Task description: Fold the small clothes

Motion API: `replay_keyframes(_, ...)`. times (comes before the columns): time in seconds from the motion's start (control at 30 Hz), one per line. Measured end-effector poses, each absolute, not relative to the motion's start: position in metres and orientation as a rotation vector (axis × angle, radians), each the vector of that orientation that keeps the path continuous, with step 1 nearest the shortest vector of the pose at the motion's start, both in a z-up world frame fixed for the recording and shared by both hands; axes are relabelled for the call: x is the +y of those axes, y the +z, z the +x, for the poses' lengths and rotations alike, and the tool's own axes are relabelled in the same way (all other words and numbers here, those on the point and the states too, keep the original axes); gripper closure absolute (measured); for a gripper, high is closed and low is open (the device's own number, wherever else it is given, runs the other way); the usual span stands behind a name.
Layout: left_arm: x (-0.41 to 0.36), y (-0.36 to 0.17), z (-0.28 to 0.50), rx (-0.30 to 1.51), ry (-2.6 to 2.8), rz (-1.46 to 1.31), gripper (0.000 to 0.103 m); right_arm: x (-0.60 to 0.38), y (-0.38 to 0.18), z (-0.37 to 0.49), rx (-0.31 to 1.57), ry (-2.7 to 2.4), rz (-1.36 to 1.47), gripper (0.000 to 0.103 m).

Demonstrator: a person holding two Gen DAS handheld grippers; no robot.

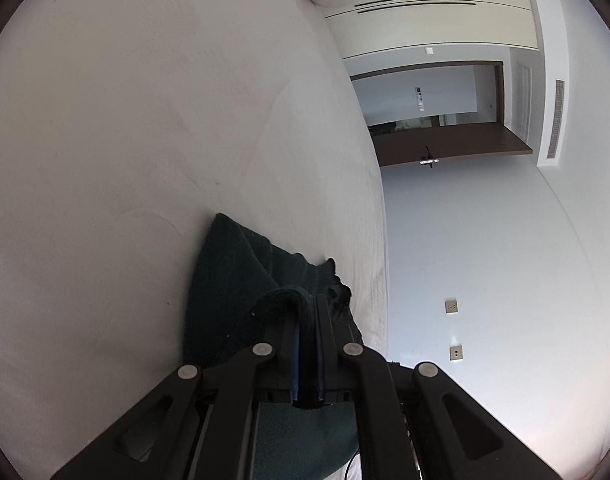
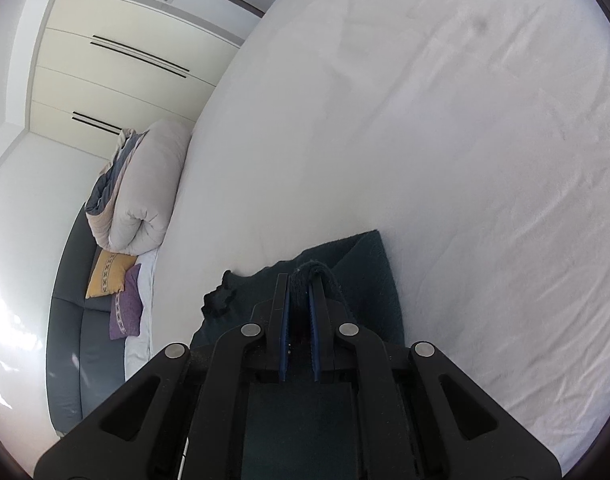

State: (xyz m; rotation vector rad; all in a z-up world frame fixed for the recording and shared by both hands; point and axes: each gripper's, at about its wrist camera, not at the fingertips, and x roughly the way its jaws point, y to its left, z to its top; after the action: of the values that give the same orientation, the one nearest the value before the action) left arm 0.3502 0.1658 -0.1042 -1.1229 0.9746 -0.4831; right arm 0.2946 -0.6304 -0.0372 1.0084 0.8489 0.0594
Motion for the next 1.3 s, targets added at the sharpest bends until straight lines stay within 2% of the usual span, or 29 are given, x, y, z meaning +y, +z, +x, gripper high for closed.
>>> replay_keyframes(0.07,0.167,-0.118,0.356,0.992,-0.45,-1.138,0.094,-0.632,-0.052,0.309,0.863,0.032,1.03,0.095)
replay_keyframes(0.13,0.167,-0.126,0.357,0.99,-0.434,-1.147,0.07,-0.632,-0.065,0.324,0.888,0.017,1.04,0.092)
replay_keyframes(0.17,0.168,-0.126,0.356,0.975,-0.434,-1.148,0.053,-0.629,-0.069,0.329,0.895,0.004,1.031,0.083)
replay_keyframes(0.2,0.169,-0.125,0.354,0.961,-0.442,-1.15,0.045,-0.624,-0.072,0.332,0.885,0.002,1.015,0.073)
replay_keyframes(0.23,0.17,-0.123,0.353,0.957,-0.438,-1.139,0.04,-0.622,-0.072,0.334,0.864,0.019,1.009,0.065)
replay_keyframes(0.27,0.17,-0.12,0.352,0.958,-0.427,-1.12,0.034,-0.619,-0.072,0.329,0.844,0.034,1.007,0.05)
replay_keyframes(0.3,0.17,-0.116,0.35,0.954,-0.423,-1.1,0.032,-0.618,-0.07,0.331,0.822,0.049,1.008,0.046)
replay_keyframes(0.43,0.166,-0.105,0.336,0.949,-0.439,-1.048,0.032,-0.614,-0.063,0.327,0.816,0.027,0.974,0.037)
replay_keyframes(0.57,0.159,-0.101,0.308,0.955,-0.446,-0.963,0.032,-0.608,-0.054,0.302,0.808,0.024,0.956,0.037)
replay_keyframes(0.77,0.147,-0.1,0.269,0.98,-0.437,-0.818,0.032,-0.585,-0.051,0.233,0.865,0.003,0.76,0.037)
replay_keyframes(1.0,0.135,-0.1,0.239,0.988,-0.409,-0.653,0.04,-0.556,-0.056,0.173,0.881,-0.016,0.568,0.038)
replay_keyframes(1.07,0.135,-0.101,0.236,0.985,-0.389,-0.627,0.043,-0.558,-0.06,0.152,0.896,-0.026,0.516,0.045)
replay_keyframes(1.17,0.14,-0.105,0.231,0.984,-0.362,-0.614,0.056,-0.554,-0.064,0.14,0.917,-0.031,0.465,0.053)
replay_keyframes(1.27,0.139,-0.105,0.227,0.986,-0.346,-0.576,0.068,-0.555,-0.069,0.137,0.934,-0.038,0.455,0.069)
replay_keyframes(1.3,0.138,-0.104,0.225,0.985,-0.343,-0.56,0.072,-0.555,-0.07,0.137,0.938,-0.043,0.453,0.069)
